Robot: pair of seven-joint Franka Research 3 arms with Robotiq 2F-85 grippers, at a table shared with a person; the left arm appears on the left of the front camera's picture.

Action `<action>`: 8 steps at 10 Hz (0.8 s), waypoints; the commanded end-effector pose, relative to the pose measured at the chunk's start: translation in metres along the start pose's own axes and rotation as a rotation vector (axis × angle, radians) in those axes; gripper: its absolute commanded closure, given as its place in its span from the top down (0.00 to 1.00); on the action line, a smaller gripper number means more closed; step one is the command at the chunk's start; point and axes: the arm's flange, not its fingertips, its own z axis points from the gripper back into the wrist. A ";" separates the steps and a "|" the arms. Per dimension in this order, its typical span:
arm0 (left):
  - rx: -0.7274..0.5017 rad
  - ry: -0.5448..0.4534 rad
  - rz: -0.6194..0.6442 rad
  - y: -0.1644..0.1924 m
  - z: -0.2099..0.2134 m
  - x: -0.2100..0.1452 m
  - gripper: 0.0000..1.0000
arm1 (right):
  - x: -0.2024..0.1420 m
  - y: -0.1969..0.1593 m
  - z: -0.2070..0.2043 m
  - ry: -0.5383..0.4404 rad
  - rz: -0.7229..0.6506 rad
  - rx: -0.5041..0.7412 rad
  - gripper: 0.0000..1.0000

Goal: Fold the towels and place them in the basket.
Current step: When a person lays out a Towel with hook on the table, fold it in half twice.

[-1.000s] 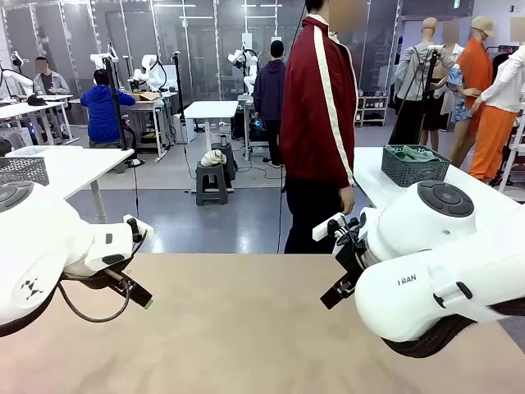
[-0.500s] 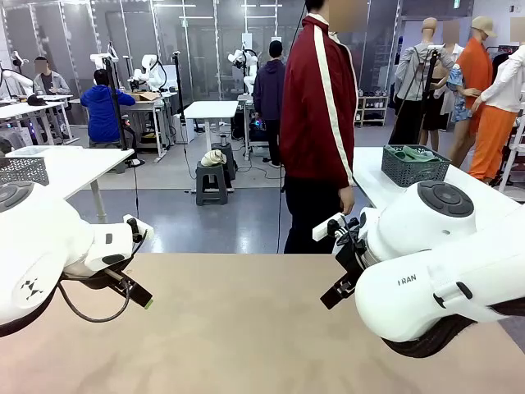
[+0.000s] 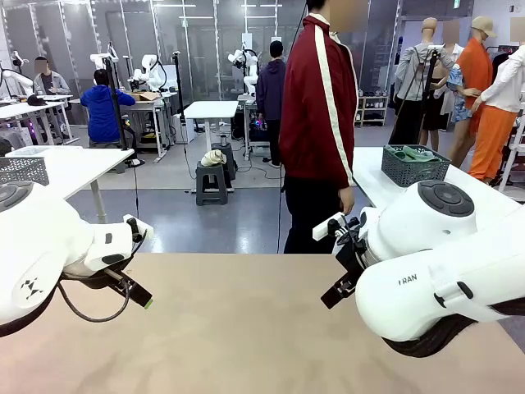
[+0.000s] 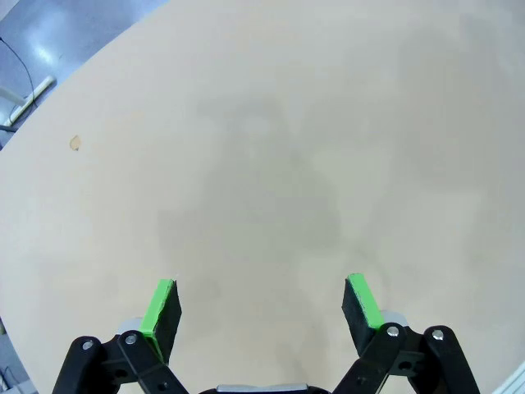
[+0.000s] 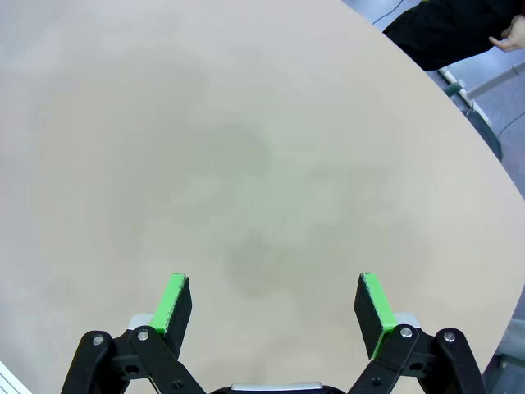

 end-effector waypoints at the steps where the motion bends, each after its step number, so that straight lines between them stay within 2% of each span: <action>1: -0.028 -0.023 -0.016 0.014 0.016 -0.006 1.00 | -0.006 -0.013 0.017 -0.011 0.015 0.012 1.00; 3: -0.034 -0.062 -0.006 0.035 0.045 -0.010 1.00 | -0.020 -0.036 0.047 -0.041 0.002 0.043 1.00; 5: -0.047 -0.078 -0.024 0.052 0.082 -0.013 1.00 | -0.042 -0.053 0.098 -0.050 0.009 0.064 1.00; 7: -0.082 -0.090 -0.025 0.048 0.137 -0.024 1.00 | -0.068 -0.054 0.163 -0.071 -0.008 0.051 1.00; 8: -0.080 -0.105 -0.028 0.048 0.160 -0.031 1.00 | -0.079 -0.052 0.182 -0.072 -0.020 0.033 1.00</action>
